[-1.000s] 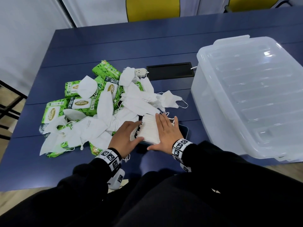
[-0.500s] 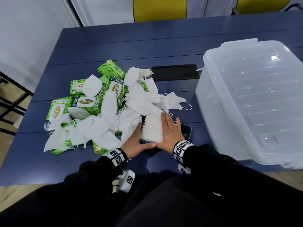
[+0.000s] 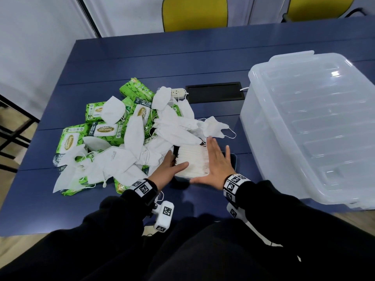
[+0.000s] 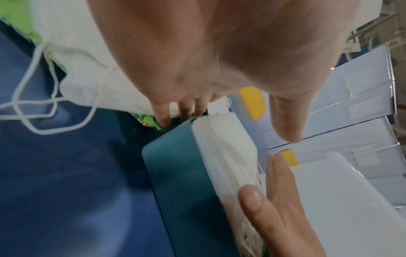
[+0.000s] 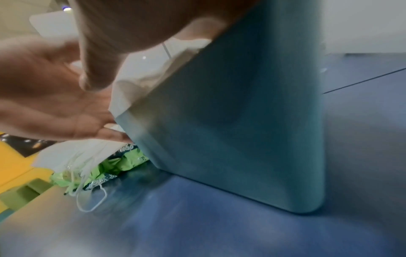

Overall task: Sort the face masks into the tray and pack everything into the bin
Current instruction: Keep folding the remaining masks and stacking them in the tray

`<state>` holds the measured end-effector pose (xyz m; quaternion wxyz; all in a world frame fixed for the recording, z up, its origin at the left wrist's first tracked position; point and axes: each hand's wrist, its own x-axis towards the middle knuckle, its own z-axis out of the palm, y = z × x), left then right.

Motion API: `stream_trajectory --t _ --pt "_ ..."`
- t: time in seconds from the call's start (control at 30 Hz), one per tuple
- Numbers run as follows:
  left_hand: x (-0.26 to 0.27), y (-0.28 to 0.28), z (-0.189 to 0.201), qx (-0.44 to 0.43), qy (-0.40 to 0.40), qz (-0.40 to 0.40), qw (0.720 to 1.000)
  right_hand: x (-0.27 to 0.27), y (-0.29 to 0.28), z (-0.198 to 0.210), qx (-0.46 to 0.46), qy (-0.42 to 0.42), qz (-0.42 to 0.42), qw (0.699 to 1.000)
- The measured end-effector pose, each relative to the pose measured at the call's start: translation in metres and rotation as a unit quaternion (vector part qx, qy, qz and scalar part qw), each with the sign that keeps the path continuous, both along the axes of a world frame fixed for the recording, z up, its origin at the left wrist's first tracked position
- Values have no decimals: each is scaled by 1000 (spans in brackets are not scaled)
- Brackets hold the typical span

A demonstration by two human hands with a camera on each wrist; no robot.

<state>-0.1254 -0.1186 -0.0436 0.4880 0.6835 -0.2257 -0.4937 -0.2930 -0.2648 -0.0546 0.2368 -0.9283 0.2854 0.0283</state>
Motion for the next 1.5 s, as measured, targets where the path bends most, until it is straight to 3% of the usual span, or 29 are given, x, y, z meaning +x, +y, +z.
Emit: stream_trajectory --t 0.17,0.3,0.47,0.6,0.77,0.87,0.97,1.2,1.33,1.5 --pt "-25 -12 6 -21 2 -8 1000 -7 2 -3 -33 72 21 997" --pt "-18 -17 3 -33 17 13 999 3 10 -5 -31 54 15 998" --pt "-13 -14 11 -1 -28 -7 1000 6 12 -5 -36 34 6 999" --pt "3 -20 12 16 -5 71 997 8 8 -7 -28 26 15 999" --pt "-6 -36 10 44 -74 17 996 19 11 -8 -35 48 17 998" --pt "-4 -38 7 55 -51 57 996 22 14 -6 -28 40 2 999" --pt "-3 -37 7 68 -58 31 995 28 16 -4 -29 41 -19 999" --pt "2 -33 23 50 -47 50 996 33 11 2 -39 78 17 996" --pt "31 -19 39 29 -53 83 995 41 8 8 -10 56 3 998" --pt "101 16 58 18 -94 131 987 76 3 30 60 -50 -69 995"
